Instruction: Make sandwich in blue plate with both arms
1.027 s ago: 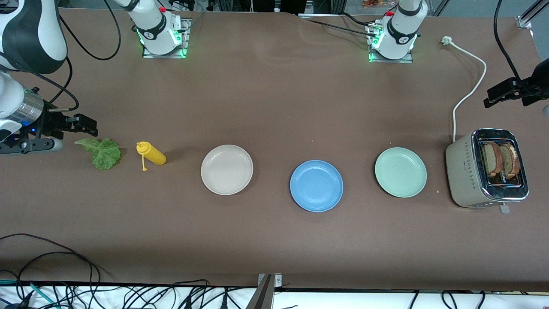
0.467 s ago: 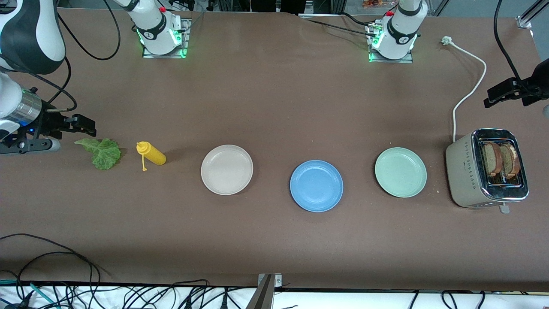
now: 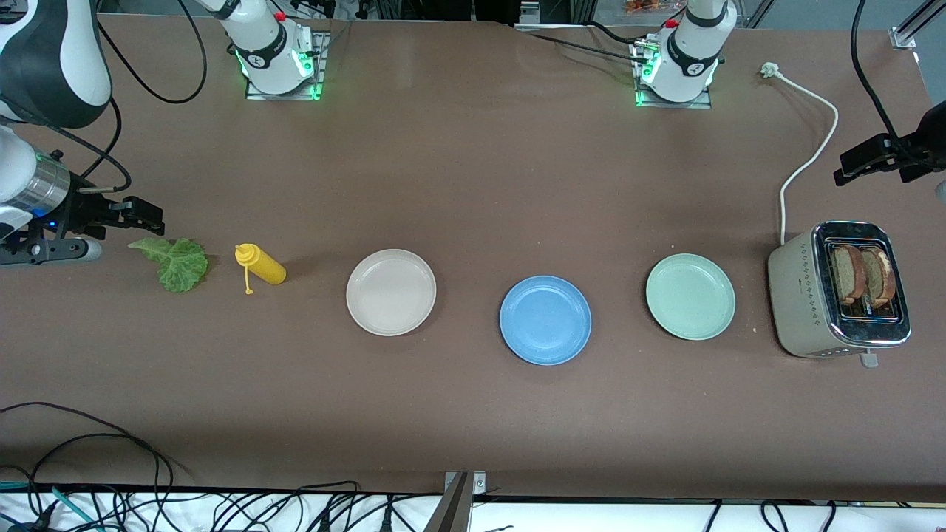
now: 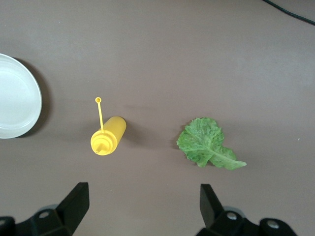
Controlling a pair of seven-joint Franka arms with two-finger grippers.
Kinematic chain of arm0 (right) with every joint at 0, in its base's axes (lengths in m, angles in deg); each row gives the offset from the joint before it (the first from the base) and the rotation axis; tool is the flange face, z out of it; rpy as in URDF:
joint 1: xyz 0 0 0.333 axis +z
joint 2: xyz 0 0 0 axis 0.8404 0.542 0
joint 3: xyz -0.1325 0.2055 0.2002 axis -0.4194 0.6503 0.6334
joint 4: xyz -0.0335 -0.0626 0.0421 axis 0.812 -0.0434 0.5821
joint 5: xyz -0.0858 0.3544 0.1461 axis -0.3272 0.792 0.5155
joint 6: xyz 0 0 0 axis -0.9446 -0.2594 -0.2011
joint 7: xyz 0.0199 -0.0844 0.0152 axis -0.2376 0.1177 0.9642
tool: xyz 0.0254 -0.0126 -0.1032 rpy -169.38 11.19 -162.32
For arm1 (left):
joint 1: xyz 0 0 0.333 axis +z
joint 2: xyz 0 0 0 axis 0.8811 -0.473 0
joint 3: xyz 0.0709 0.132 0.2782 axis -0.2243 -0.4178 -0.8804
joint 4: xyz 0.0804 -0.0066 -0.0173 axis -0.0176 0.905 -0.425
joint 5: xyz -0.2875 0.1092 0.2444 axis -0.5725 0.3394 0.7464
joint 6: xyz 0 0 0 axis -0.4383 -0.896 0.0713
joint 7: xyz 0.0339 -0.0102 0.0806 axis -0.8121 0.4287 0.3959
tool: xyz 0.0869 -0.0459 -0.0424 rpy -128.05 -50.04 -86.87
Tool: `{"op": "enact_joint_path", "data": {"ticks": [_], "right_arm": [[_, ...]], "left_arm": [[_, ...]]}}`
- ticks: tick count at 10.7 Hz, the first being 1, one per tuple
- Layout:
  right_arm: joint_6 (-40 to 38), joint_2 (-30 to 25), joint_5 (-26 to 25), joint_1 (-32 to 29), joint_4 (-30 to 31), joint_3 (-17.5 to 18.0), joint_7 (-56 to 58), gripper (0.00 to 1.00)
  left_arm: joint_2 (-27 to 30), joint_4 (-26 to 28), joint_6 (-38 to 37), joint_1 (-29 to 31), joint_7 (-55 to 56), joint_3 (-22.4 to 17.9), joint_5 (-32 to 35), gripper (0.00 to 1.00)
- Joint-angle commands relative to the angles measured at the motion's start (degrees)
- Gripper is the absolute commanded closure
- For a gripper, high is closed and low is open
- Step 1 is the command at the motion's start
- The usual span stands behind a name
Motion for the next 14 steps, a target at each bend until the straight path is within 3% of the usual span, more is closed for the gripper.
{"op": "enact_joint_path", "data": {"ticks": [1,11,14], "right_arm": [[-0.11,0.21,0.06,-0.26,-0.57,0.06,0.21,0.00],[-0.02,0.30,0.06,-0.17,-0.57,0.06,-0.14,0.00],[-0.02,0.47,0.06,-0.17,-0.57,0.06,-0.23,0.00]], "left_arm": [[0.30,-0.51,-0.89,0.16,0.22,0.15,1.32,0.00],[0.21,-0.16,-0.89,0.07,-0.57,0.51,2.37,0.00],[-2.94,-0.51,-0.63,0.95,-0.57,0.15,5.43,0.00]]}}
